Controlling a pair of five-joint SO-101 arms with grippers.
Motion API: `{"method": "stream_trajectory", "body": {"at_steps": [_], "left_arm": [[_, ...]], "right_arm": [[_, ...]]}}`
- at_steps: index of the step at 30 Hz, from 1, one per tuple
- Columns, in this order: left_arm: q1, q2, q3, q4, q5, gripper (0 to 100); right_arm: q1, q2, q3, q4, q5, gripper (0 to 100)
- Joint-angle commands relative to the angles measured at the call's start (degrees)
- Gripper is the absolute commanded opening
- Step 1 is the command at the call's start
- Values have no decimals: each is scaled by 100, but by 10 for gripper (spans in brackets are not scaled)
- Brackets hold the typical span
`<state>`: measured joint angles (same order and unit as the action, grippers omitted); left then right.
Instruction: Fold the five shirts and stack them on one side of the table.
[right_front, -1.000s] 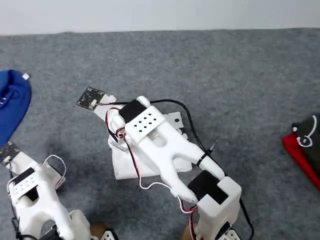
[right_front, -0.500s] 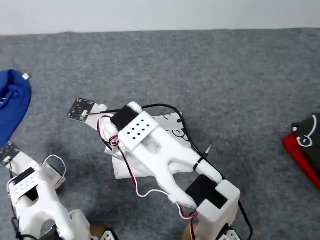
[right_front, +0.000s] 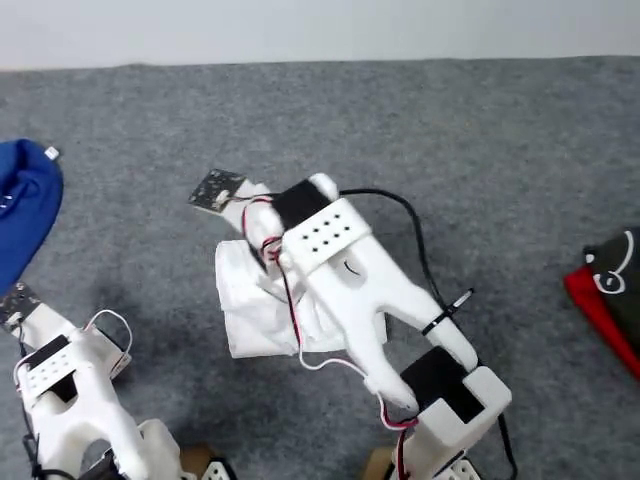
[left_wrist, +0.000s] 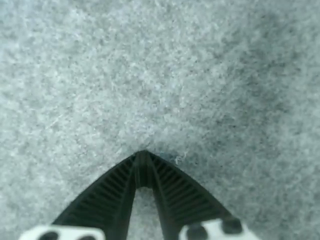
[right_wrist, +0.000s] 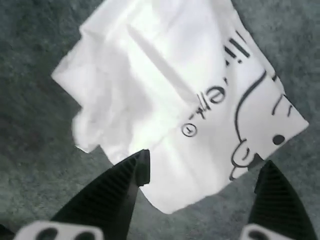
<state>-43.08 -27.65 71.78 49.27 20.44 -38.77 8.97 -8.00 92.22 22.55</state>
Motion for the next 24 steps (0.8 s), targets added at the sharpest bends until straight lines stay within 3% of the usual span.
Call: {"method": "stream_trajectory", "body": {"at_steps": [1,10,24], "left_arm": [[-26,-9,119,44,35,4],[-26,-9,119,44,35,4],[-26,-9,119,44,35,4]], "right_arm": [[374,-224,-167,-22,176,339],[585,1033,-193,-866,413,339],[-1051,910,-193,-532,378,339]]}}
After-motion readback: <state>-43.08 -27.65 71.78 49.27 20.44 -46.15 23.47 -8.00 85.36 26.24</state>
